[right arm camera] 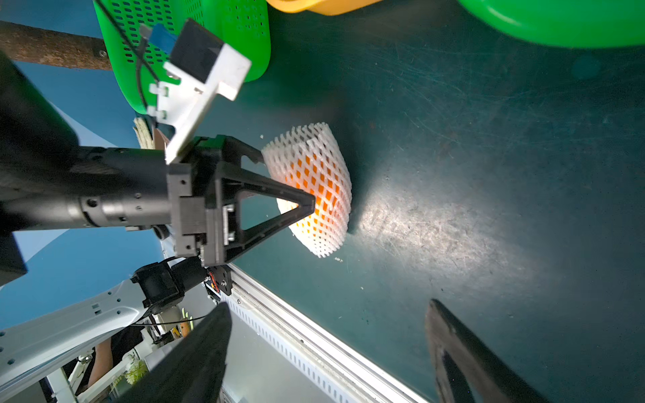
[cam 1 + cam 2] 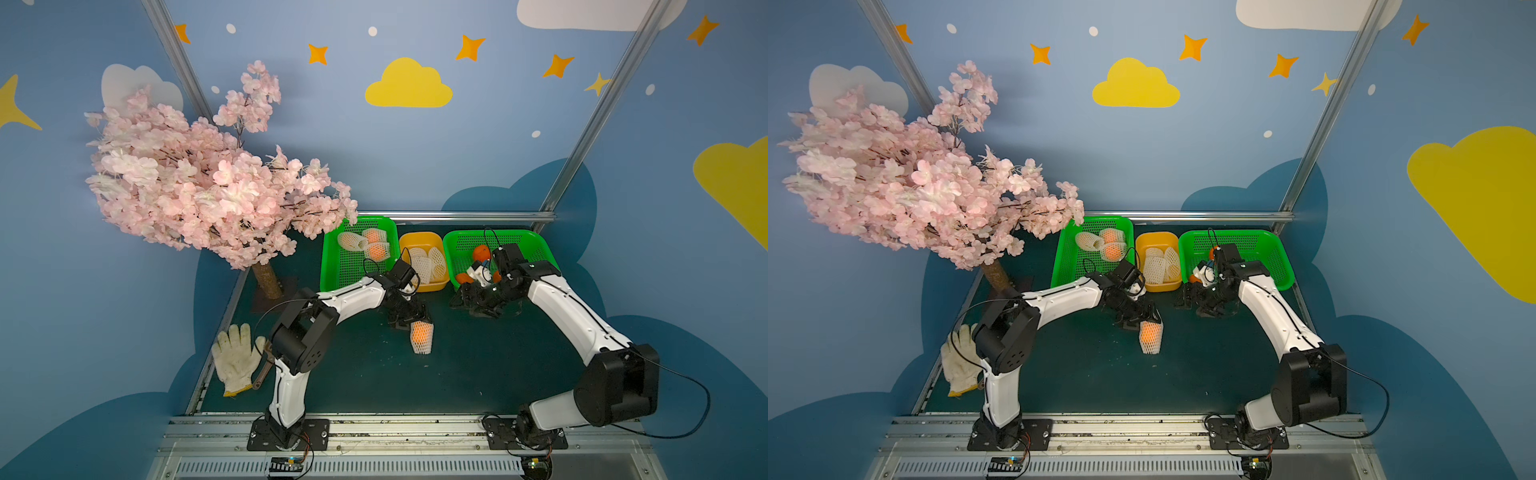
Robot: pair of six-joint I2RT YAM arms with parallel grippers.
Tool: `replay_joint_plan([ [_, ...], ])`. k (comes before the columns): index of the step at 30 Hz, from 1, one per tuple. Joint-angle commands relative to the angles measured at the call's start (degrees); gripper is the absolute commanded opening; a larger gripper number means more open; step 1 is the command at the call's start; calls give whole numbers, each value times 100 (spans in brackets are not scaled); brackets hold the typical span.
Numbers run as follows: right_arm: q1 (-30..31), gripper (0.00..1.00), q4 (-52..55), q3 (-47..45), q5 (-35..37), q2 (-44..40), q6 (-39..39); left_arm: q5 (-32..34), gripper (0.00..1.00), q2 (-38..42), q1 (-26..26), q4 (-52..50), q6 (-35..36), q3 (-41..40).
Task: Remove foam nets from oranges
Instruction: Place the orange at the center of the board, then remove the foam net from the orange.
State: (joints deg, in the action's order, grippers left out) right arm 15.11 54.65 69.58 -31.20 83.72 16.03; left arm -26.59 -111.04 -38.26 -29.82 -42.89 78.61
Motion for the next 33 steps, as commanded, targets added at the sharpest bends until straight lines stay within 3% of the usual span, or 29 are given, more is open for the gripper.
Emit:
replay_joint_plan([
  [1, 12, 86, 61, -138, -118, -129, -85, -14, 82, 555, 214, 244, -73, -304],
  [6, 50, 86, -325, -358, -531, -104, -33, -147, 82, 1132, 451, 802, 55, -936],
  [11, 417, 85, -998, -560, -589, 133, -72, -723, 79, 1393, 635, 1916, 207, -1633],
  [16, 677, 82, -1778, -705, -409, 595, -165, -1069, 78, 1201, 653, 2613, 610, -1904],
  [23, 703, 71, -2591, -698, -640, 1300, -242, -1191, 73, 758, 724, 3125, 594, -1880],
  [33, 729, 55, -3054, -675, -843, 1817, -347, -1080, 55, 324, 715, 3212, 681, -1731],
])
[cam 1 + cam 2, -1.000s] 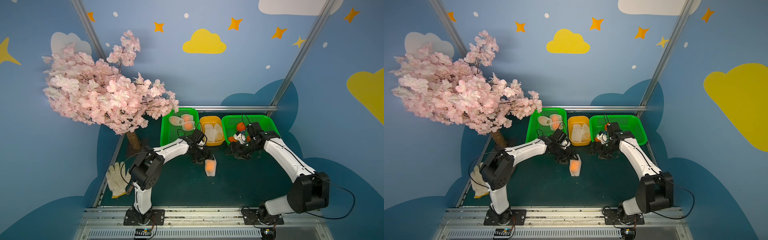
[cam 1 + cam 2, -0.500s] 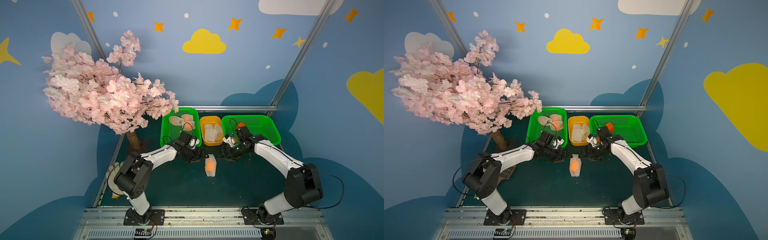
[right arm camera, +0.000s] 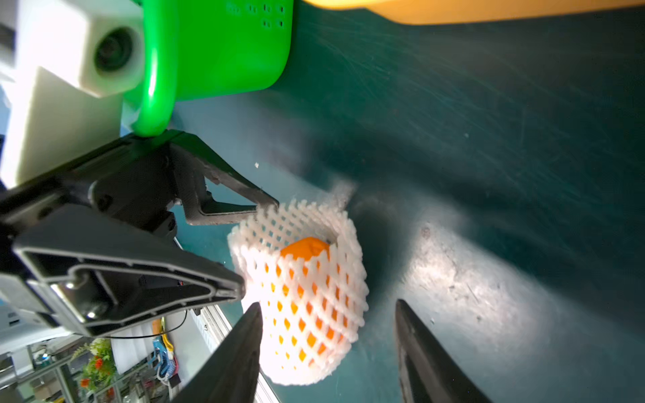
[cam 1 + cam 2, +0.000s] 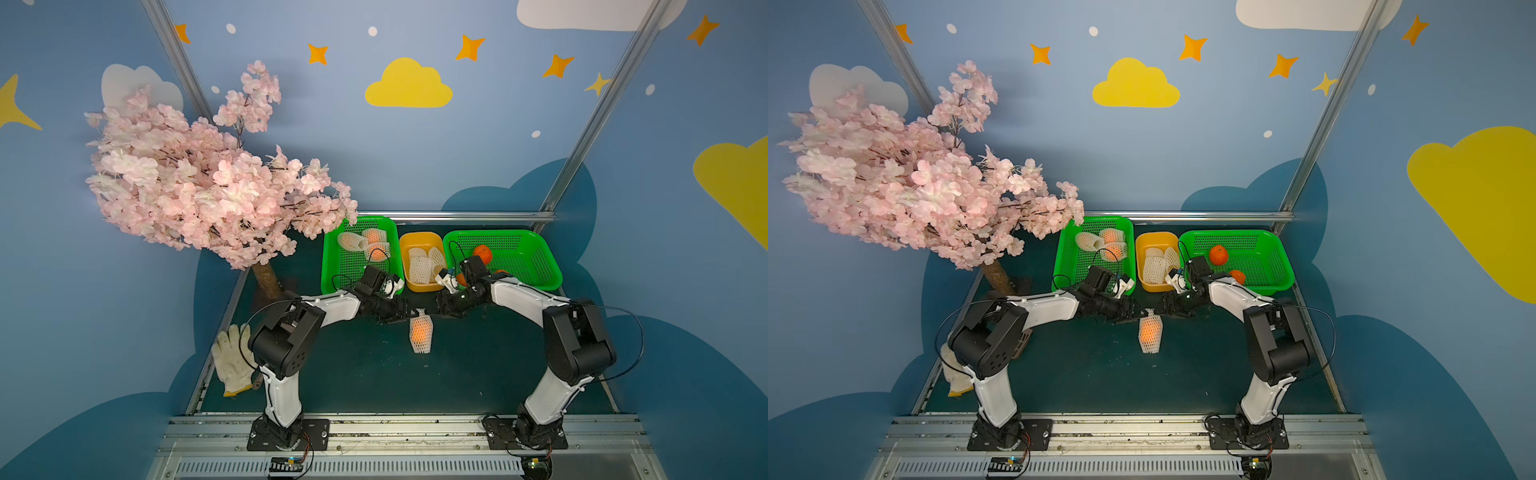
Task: Remove foam nets from oranges
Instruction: Remove the foam net from the orange.
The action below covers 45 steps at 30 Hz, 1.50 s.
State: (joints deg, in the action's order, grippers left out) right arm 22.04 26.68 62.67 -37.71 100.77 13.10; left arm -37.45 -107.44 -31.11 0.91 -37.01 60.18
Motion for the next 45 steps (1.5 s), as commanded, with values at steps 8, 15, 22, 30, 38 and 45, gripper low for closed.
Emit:
replay_joint_plan([
  [8, 132, 20, -373, 81, -269, 171, -230, -174, 33, -184, -79, 150, 146, 410],
  [15, 208, 3, -384, 133, -441, -61, -238, -308, 20, -114, -100, 151, 124, 533],
  [22, 215, 0, -380, -212, -351, -608, -200, -216, 16, 79, -112, -35, 192, 504],
  [30, 239, 2, -392, -545, -225, -1233, -94, -37, 16, 449, -181, -25, 281, 330],
  [38, 227, 63, -430, -803, -25, -1330, -13, 64, 14, 743, -386, 4, 537, 213],
  [45, 195, 68, -730, -774, 28, -1291, 247, 138, 14, 795, -485, -23, 674, 39],
])
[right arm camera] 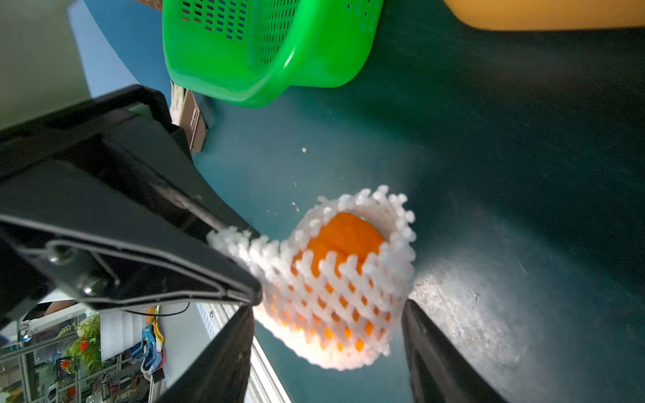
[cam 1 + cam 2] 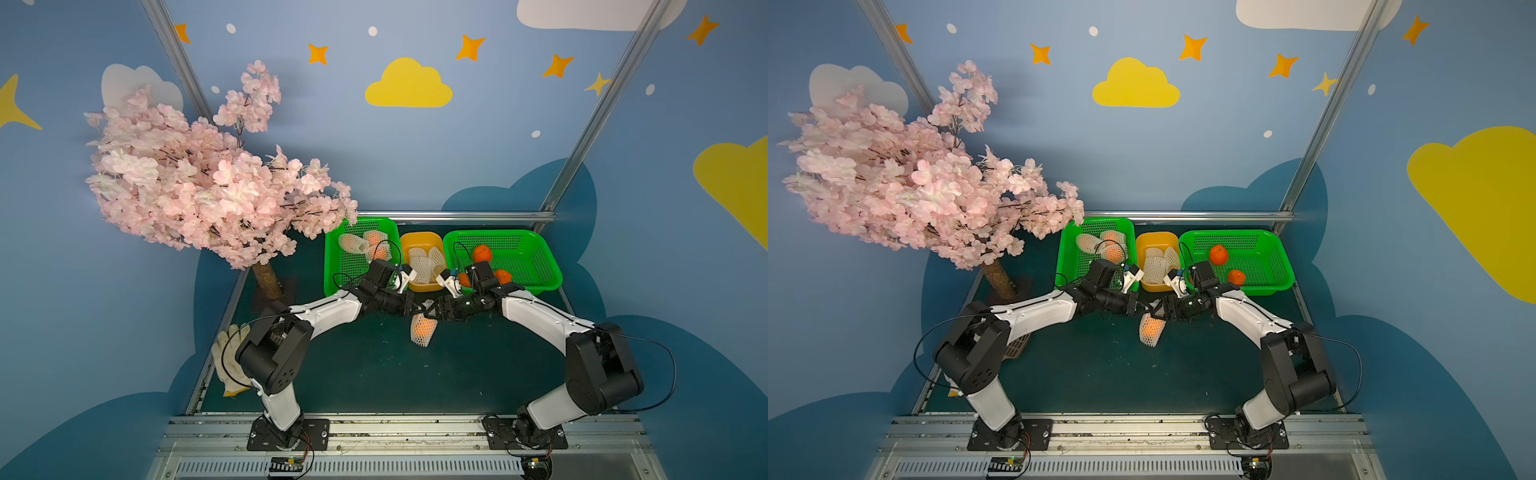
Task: Remove foam nets from oranges
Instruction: Remove the foam net from the orange.
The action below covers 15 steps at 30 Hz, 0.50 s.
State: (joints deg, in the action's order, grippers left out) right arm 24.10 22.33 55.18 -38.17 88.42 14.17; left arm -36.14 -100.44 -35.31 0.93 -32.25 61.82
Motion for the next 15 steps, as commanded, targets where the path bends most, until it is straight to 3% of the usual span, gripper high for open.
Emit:
replay_joint_plan([
  [1, -10, 68, -308, -20, 52, -62, 147, 11, 14, 103, -83, 15, 195, -157],
  [15, -18, 61, -440, 9, -226, 614, 408, 214, 14, 165, -353, 493, 315, -572],
])
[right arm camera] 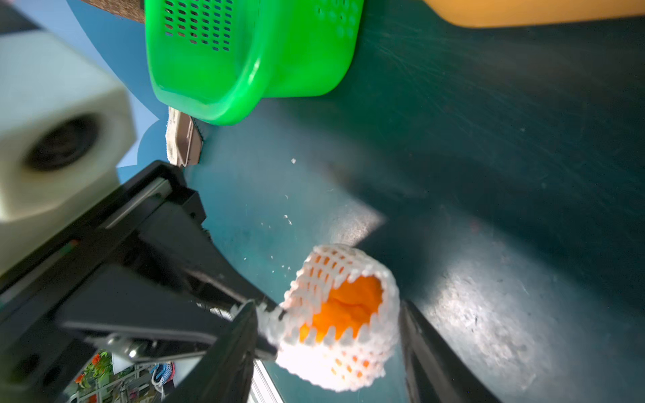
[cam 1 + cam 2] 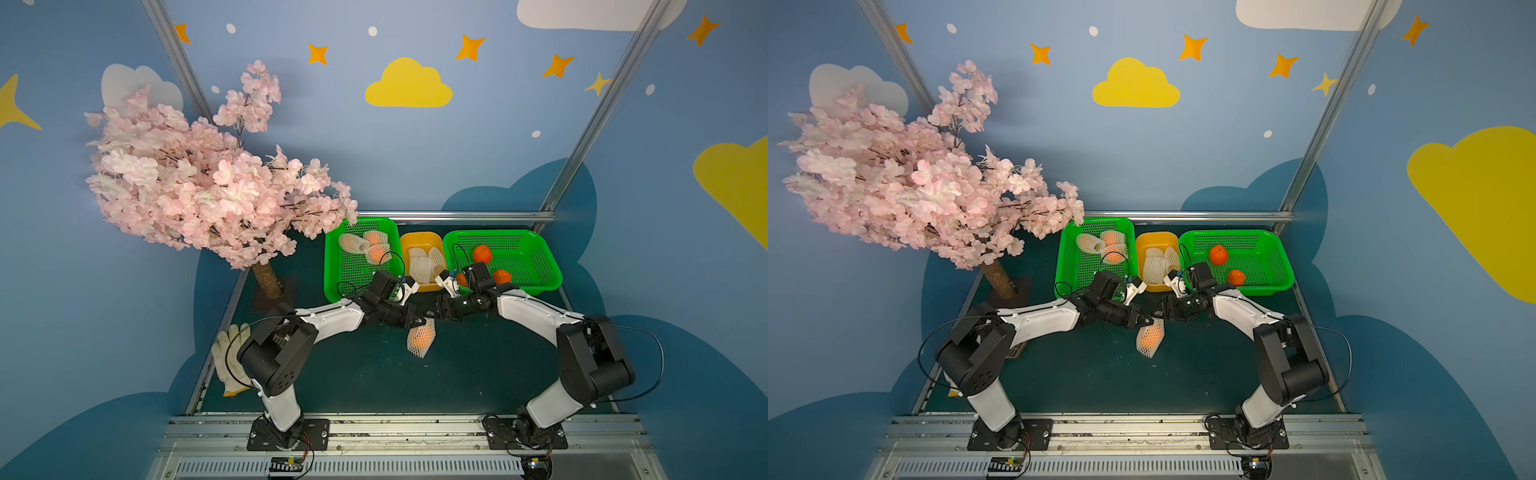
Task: Remove foam nets from oranges
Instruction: Remove the foam net from the orange.
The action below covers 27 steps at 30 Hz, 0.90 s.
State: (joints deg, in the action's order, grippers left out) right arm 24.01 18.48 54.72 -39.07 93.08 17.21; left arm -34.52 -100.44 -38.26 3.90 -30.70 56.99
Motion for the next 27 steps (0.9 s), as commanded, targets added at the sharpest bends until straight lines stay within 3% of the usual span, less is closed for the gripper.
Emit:
replay_joint_plan([
  [1, 14, 60, -46, 64, -153, 158, 100, 87, 14, 200, -80, 227, 170, -120],
  [4, 42, 54, 108, 91, -168, 175, 7, 101, 14, 261, -141, 379, 242, -226],
  [11, 81, 11, 377, 169, -462, 65, -33, 279, 14, 390, -224, 527, 361, -398],
  [14, 112, 1, 653, 261, -482, -42, -107, 333, 21, 480, -219, 525, 358, -435],
  [17, 112, 0, 955, 362, -424, -170, -174, 362, 48, 599, -217, 353, 332, -443],
  [19, 113, 0, 1008, 390, -438, -278, -138, 214, 56, 639, -197, 341, 269, -467],
  [22, 96, 0, 951, 451, -645, -403, 76, 95, 64, 683, -208, 497, 175, -561],
  [27, 61, 0, 966, 633, -897, -398, 440, 282, 67, 727, -210, 486, 174, -693],
])
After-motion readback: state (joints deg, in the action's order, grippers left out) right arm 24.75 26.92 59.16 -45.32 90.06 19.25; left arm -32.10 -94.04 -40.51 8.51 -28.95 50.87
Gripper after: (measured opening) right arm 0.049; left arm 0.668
